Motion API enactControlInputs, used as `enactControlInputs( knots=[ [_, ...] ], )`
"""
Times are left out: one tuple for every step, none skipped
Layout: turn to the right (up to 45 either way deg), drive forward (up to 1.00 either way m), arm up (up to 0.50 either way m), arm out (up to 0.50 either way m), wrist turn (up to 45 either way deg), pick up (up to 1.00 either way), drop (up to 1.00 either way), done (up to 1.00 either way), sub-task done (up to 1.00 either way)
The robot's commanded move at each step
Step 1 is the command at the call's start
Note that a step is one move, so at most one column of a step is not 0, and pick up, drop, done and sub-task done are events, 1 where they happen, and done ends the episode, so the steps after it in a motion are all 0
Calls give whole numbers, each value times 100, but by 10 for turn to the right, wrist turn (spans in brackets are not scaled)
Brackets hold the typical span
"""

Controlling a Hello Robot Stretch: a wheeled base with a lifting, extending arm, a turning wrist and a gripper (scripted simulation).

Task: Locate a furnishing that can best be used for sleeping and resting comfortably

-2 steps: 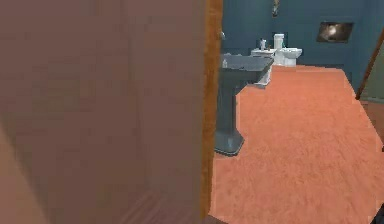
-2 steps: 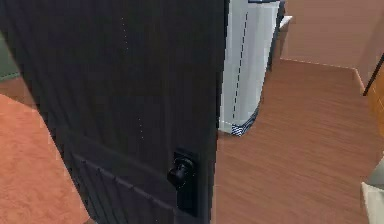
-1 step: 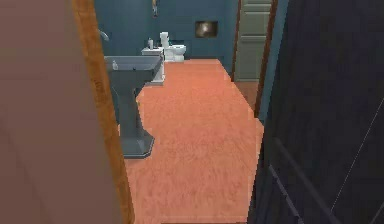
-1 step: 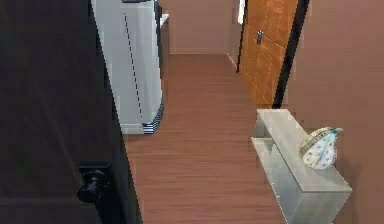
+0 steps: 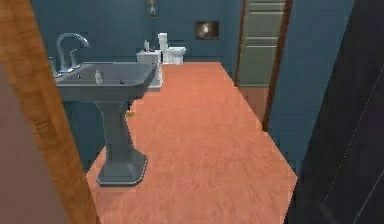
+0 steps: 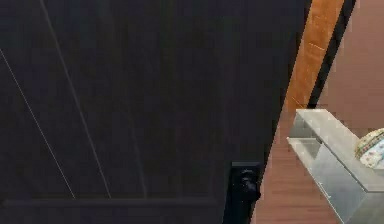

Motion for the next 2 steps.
enactControlInputs(
  knots=[
    [0,80,0,0,0,0,0,0,0],
    [420,0,0,0,0,0,0,0,0]
  ],
)
